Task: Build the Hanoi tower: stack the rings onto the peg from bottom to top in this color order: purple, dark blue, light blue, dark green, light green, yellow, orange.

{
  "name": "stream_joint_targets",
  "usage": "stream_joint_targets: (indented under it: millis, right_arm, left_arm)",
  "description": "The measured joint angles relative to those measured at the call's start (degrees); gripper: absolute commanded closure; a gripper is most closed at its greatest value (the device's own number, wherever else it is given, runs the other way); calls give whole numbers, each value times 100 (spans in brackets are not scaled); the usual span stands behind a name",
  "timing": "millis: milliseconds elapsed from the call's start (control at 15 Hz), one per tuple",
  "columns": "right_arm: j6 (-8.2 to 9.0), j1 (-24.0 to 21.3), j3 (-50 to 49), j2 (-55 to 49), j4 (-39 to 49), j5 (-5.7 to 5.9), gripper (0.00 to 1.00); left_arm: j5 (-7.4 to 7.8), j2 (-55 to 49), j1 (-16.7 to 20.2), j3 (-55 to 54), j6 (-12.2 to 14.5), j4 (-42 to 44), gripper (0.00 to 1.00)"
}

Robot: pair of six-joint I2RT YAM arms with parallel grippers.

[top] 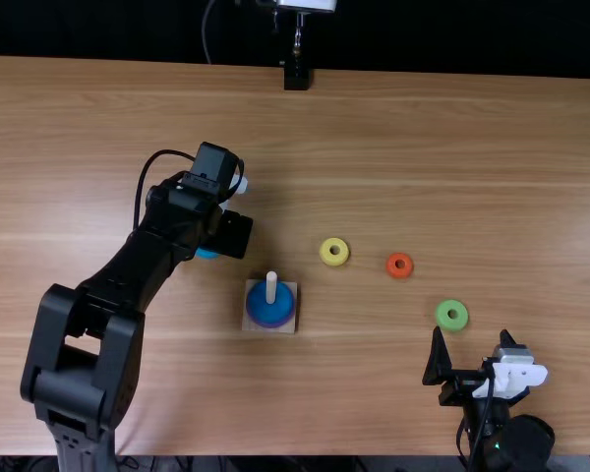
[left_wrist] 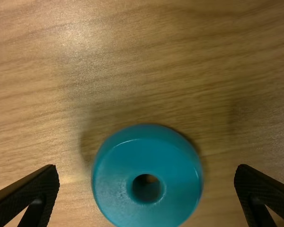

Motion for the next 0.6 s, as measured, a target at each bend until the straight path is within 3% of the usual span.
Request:
stream_joint_targets:
  millis: [600]
  right_arm:
    - [0,0,0,0,0,0,0]
  left_arm:
    - [103,267,105,72,2,15,0]
